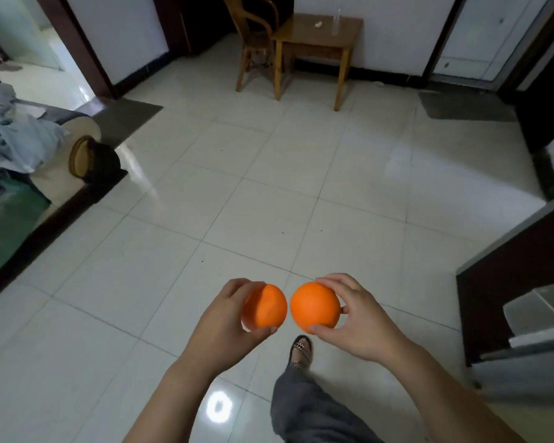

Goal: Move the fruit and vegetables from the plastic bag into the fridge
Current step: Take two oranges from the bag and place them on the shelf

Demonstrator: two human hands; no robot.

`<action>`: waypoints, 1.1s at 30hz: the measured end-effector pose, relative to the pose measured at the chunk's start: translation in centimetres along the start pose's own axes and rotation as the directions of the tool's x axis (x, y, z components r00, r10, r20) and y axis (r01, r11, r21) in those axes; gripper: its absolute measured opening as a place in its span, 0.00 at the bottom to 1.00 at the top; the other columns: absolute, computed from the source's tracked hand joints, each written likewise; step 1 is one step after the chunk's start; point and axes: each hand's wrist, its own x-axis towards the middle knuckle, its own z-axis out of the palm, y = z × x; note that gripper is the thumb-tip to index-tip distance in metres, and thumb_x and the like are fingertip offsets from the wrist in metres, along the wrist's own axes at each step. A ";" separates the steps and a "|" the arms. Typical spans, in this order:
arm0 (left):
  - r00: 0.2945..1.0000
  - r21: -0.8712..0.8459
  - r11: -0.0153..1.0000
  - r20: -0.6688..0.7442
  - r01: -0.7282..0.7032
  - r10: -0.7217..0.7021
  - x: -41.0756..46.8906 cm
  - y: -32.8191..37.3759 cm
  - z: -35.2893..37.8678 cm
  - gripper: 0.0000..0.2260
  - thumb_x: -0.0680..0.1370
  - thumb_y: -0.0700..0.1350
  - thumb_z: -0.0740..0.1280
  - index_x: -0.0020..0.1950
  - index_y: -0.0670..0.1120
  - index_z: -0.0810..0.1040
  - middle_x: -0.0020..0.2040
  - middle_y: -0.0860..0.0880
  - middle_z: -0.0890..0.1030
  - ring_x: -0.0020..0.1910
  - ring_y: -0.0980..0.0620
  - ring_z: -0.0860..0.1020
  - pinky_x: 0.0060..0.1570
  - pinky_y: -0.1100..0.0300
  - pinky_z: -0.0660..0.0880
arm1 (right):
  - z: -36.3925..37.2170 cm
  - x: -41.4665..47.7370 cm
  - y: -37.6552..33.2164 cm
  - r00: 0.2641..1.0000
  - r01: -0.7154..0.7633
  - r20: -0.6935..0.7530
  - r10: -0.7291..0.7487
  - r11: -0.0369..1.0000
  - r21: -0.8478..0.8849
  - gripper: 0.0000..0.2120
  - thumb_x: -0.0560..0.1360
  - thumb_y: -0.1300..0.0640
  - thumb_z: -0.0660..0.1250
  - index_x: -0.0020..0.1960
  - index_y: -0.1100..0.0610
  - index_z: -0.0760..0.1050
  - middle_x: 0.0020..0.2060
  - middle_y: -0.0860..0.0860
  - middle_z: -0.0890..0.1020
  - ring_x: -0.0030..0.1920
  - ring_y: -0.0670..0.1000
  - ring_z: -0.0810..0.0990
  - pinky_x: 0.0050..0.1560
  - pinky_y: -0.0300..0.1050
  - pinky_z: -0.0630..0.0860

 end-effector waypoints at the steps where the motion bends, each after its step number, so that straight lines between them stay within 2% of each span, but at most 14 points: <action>1: 0.999 0.003 0.999 0.012 -0.032 0.032 2.3 0.3 -0.2 0.32 0.67 0.58 0.73 0.67 0.58 0.65 0.65 0.58 0.67 0.53 0.61 0.65 0.45 0.75 0.63 | -0.7 1.4 0.4 1.000 -0.003 -0.029 0.003 1.000 0.007 0.36 0.64 0.46 0.75 0.68 0.43 0.63 0.61 0.36 0.63 0.59 0.42 0.68 0.57 0.40 0.73; 8: 0.969 -0.008 0.976 0.115 -0.217 0.217 19.6 3.0 -2.3 0.30 0.66 0.54 0.75 0.65 0.57 0.68 0.60 0.58 0.70 0.52 0.62 0.69 0.45 0.76 0.65 | -7.8 12.3 3.9 0.987 -0.059 -0.149 0.062 0.998 0.028 0.35 0.63 0.44 0.73 0.68 0.44 0.64 0.63 0.37 0.63 0.60 0.42 0.69 0.58 0.40 0.73; 12: 0.938 -0.019 0.951 0.160 -0.309 0.308 27.5 4.3 -2.2 0.30 0.66 0.55 0.74 0.65 0.58 0.68 0.60 0.60 0.69 0.54 0.60 0.70 0.47 0.74 0.66 | -11.5 16.7 5.8 0.967 -0.111 -0.225 0.116 0.993 0.035 0.35 0.63 0.43 0.73 0.67 0.43 0.64 0.64 0.38 0.63 0.60 0.42 0.69 0.56 0.40 0.73; 16: 0.898 -0.094 0.931 0.244 -0.354 0.366 35.6 5.7 -0.8 0.30 0.65 0.56 0.75 0.64 0.59 0.68 0.60 0.63 0.68 0.55 0.61 0.70 0.50 0.73 0.69 | -14.7 19.5 8.2 0.915 -0.194 -0.343 0.213 0.977 0.087 0.36 0.61 0.40 0.71 0.66 0.43 0.65 0.63 0.38 0.65 0.61 0.42 0.69 0.57 0.42 0.74; 19: 0.841 -0.147 0.895 0.305 -0.422 0.447 42.6 7.8 1.0 0.29 0.65 0.55 0.76 0.62 0.61 0.67 0.59 0.63 0.68 0.54 0.63 0.69 0.48 0.75 0.67 | -17.4 21.0 10.7 0.838 -0.283 -0.452 0.306 0.952 0.122 0.35 0.60 0.41 0.71 0.65 0.43 0.66 0.63 0.39 0.66 0.60 0.42 0.70 0.56 0.42 0.74; 22: 0.733 -0.199 0.826 0.385 -0.527 0.560 49.9 12.2 2.2 0.30 0.65 0.56 0.76 0.62 0.62 0.66 0.58 0.63 0.68 0.54 0.63 0.69 0.48 0.75 0.66 | -21.1 22.1 12.6 0.725 -0.365 -0.569 0.388 0.917 0.160 0.34 0.62 0.44 0.73 0.66 0.47 0.66 0.60 0.40 0.67 0.60 0.44 0.70 0.55 0.37 0.71; 25: 0.569 -0.249 0.720 0.470 -0.648 0.675 56.1 17.5 2.9 0.29 0.62 0.62 0.71 0.62 0.63 0.66 0.57 0.66 0.67 0.55 0.64 0.70 0.50 0.78 0.65 | -25.8 23.1 13.8 0.632 -0.439 -0.620 0.464 0.874 0.206 0.36 0.64 0.48 0.76 0.68 0.48 0.64 0.61 0.41 0.65 0.61 0.46 0.70 0.58 0.43 0.72; 28: 0.405 -0.234 0.571 0.502 -0.787 0.764 61.8 22.9 4.0 0.35 0.61 0.68 0.65 0.65 0.58 0.68 0.60 0.60 0.68 0.57 0.60 0.72 0.54 0.69 0.70 | -30.4 23.9 15.0 0.550 -0.499 -0.660 0.511 0.835 0.231 0.37 0.64 0.48 0.76 0.68 0.46 0.63 0.64 0.44 0.66 0.62 0.48 0.70 0.61 0.50 0.73; 31: 0.314 -0.269 0.481 0.485 -0.834 0.816 65.6 28.9 5.9 0.35 0.61 0.65 0.68 0.66 0.55 0.68 0.63 0.55 0.70 0.58 0.55 0.72 0.56 0.57 0.75 | -34.0 23.7 15.9 0.415 -0.514 -0.730 0.543 0.802 0.303 0.37 0.64 0.50 0.77 0.68 0.46 0.63 0.65 0.45 0.67 0.61 0.47 0.71 0.59 0.48 0.74; 33: 0.236 -0.321 0.419 0.480 -0.849 0.845 66.6 32.9 7.8 0.35 0.62 0.63 0.69 0.66 0.53 0.68 0.64 0.52 0.70 0.58 0.55 0.72 0.55 0.57 0.75 | -35.7 22.8 16.7 0.315 -0.502 -0.772 0.552 0.787 0.358 0.38 0.64 0.51 0.77 0.69 0.47 0.63 0.64 0.45 0.68 0.60 0.46 0.71 0.58 0.47 0.74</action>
